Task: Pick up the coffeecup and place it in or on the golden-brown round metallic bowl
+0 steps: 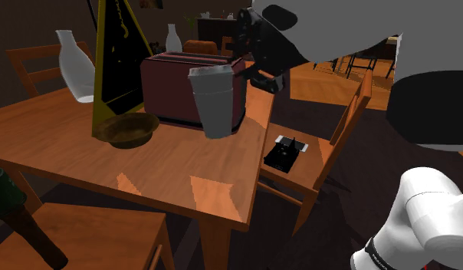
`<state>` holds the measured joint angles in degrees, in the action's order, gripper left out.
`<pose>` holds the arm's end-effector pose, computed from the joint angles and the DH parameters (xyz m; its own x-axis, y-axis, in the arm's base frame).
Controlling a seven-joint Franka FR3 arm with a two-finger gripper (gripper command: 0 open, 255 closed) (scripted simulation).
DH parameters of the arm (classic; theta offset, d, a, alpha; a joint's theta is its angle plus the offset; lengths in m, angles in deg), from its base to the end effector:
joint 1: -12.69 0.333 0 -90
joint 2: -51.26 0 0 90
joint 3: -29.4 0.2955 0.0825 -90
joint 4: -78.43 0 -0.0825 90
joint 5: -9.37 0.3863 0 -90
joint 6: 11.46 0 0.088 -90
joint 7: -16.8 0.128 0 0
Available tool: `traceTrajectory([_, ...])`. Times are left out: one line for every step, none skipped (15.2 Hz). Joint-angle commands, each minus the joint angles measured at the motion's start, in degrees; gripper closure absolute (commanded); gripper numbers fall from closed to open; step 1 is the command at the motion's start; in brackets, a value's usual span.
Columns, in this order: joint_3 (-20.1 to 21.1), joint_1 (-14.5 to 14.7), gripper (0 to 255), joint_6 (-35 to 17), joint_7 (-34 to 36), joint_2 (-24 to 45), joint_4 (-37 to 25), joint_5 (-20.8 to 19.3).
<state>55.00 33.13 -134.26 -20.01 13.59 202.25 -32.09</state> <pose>0.2884 0.3199 0.6683 0.0498 0.9665 -0.2519 0.4770 0.1986 0.8562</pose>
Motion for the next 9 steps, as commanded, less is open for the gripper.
traceTrajectory([-0.11, -0.18, 255, 0.74, -0.93, 0.67, -1.77, 0.19])
traceTrajectory([-0.15, -0.20, 255, 1.21, -1.43, 0.90, -2.61, 0.35])
traceTrajectory([-0.19, -0.23, 255, 1.68, -1.93, 1.13, -3.46, 0.50])
traceTrajectory([-0.23, -0.26, 255, 2.16, -2.42, 1.37, -4.32, 0.65])
traceTrajectory([-0.25, -0.29, 255, 2.58, -2.85, 1.59, -5.09, 0.77])
traceTrajectory([0.45, -1.23, 255, 2.64, -2.65, 3.88, -7.32, 0.19])
traceTrajectory([1.22, -2.17, 255, 2.80, -2.47, 6.18, -9.62, -0.43])
traceTrajectory([2.05, -3.08, 255, 3.07, -2.28, 8.52, -12.00, -1.11])
traceTrajectory([2.94, -3.97, 255, 3.45, -2.11, 10.91, -14.47, -1.87])
